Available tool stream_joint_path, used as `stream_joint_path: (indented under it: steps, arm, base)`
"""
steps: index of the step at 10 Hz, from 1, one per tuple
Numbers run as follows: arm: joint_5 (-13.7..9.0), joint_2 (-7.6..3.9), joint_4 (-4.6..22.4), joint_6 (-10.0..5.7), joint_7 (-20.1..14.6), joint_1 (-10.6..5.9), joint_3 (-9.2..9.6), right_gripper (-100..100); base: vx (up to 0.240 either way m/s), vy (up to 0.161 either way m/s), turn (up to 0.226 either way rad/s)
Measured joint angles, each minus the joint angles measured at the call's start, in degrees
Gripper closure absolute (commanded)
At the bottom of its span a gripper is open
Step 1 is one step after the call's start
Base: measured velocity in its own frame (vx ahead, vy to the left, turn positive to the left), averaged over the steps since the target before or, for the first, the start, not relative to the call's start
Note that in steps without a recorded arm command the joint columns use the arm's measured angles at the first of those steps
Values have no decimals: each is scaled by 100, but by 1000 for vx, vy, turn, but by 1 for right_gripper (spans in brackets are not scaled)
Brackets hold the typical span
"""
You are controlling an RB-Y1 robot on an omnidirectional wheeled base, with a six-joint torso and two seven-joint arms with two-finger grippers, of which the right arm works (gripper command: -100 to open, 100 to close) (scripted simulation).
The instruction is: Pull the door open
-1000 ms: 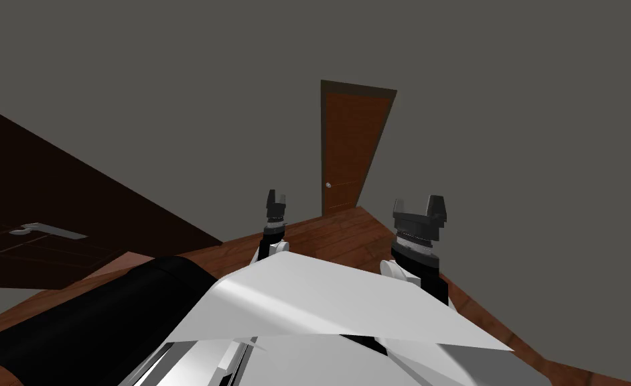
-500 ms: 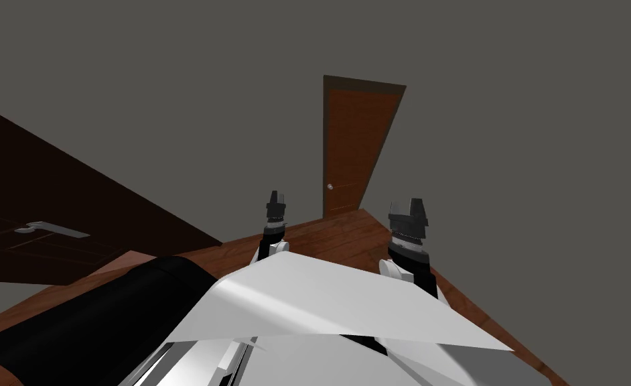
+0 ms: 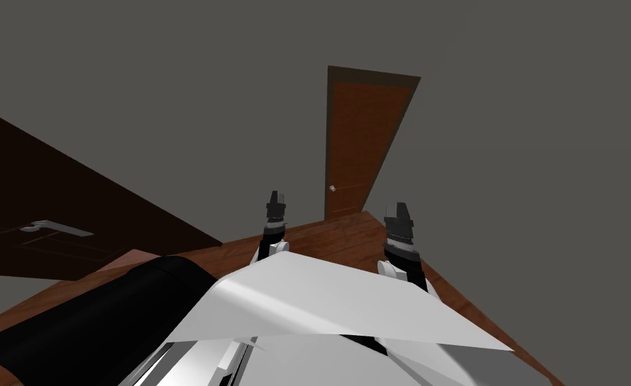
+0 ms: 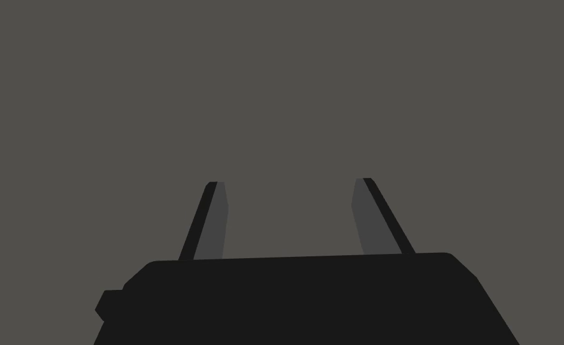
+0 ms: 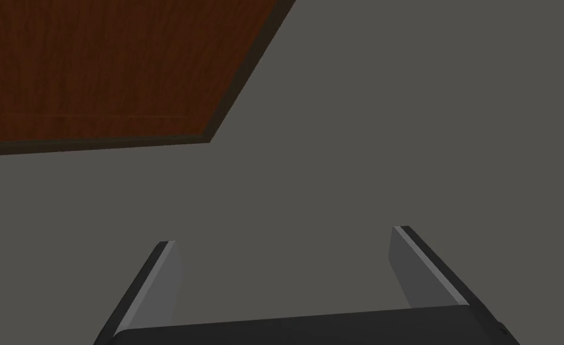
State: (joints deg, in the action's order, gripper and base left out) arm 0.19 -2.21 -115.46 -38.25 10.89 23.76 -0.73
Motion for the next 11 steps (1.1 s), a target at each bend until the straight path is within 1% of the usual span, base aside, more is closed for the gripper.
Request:
stream_joint_path:
  steps: [2,3,4,6,8,9,11]
  arm:
    - [74,-57,269,-9,188,-138,-58,-100]
    - [127,-67,401,-47,299,-152,-56,-100]
    - [169,-95,570,-90,405,-210,-81,-100]
    - [248,-166,839,-90,602,-341,-148,-100]
    - [350,-207,1116,-162,831,-380,-172,-100]
    - [401,-226,1303,-187,954,-468,-195,-100]
    - [510,-259,1655,-283,1207,-549,-224,-100]
  base:
    - [94,14,55]
    - [90,16,60]
    - [97,20,53]
    - [97,11,65]
    - [104,13,61]
    - [100,10,88]
    - [107,-3,61]
